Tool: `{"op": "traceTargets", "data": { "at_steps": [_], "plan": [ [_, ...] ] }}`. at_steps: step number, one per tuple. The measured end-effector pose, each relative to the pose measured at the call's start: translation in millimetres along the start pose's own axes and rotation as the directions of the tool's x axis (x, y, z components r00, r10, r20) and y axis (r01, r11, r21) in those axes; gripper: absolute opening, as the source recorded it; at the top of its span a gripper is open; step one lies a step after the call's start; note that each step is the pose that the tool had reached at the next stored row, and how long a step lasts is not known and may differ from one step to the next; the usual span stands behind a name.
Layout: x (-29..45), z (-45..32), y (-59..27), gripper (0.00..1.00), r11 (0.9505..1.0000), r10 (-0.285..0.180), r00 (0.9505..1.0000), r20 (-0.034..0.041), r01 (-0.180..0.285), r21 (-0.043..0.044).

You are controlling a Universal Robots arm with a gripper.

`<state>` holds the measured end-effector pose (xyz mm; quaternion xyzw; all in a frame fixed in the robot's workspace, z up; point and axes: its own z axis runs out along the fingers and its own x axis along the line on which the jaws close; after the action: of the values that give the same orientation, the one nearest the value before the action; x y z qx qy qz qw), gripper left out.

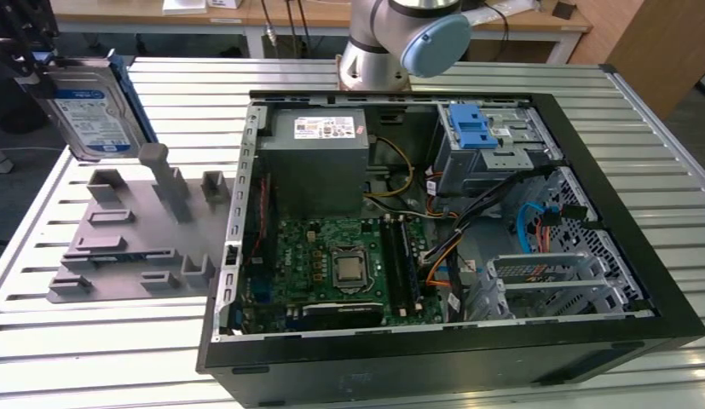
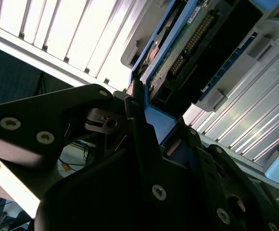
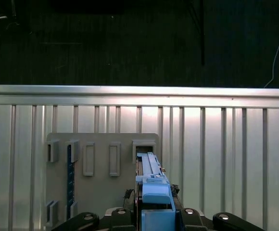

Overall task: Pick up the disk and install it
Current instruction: 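Pick up the disk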

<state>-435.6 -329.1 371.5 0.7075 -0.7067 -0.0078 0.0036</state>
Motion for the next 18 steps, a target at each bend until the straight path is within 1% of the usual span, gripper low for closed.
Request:
{"op": "traceTargets", "data": {
  "at_steps": [18],
  "plan": [
    [-0.1, -17.1, 0.3, 0.36, 1.0, 0.0, 1.0, 0.0, 0.0, 0.0]
  ]
}}
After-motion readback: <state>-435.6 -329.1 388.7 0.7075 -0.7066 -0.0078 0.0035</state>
